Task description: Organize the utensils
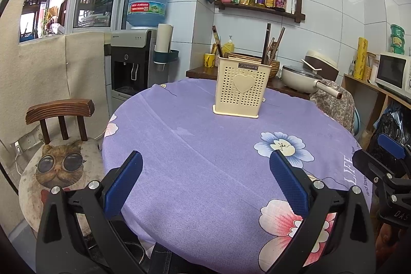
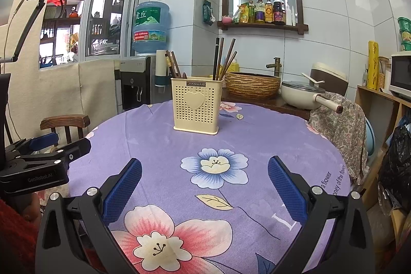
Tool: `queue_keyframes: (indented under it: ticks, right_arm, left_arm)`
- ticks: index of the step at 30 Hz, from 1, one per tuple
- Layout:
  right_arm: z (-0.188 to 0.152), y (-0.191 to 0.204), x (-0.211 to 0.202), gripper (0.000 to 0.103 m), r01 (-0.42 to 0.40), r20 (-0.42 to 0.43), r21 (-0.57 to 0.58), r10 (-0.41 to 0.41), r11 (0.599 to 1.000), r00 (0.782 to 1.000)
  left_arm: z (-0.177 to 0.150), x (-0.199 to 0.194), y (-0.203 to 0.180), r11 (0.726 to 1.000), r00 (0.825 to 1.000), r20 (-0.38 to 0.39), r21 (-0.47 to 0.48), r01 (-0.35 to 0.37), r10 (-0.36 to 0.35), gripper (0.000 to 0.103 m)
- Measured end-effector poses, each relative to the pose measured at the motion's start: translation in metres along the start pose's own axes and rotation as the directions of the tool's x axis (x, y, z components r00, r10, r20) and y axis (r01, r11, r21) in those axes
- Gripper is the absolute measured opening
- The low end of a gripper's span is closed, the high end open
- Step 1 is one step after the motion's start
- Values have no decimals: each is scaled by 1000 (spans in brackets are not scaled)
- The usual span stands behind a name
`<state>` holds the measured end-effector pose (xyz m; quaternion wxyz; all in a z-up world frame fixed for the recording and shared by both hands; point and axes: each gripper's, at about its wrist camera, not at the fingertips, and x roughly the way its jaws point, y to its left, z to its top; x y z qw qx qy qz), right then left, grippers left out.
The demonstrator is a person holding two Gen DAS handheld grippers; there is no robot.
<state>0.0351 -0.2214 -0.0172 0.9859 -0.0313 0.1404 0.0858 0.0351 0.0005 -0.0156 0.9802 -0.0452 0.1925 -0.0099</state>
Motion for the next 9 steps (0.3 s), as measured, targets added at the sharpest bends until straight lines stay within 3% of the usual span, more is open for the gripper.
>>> queue_keyframes:
  ticks: [9]
  right_arm:
    - [-4, -1, 1, 97, -8, -10, 6, 8, 1000, 1000]
  left_arm:
    - [1, 1, 1, 1000, 1000, -6, 1, -2, 2, 97]
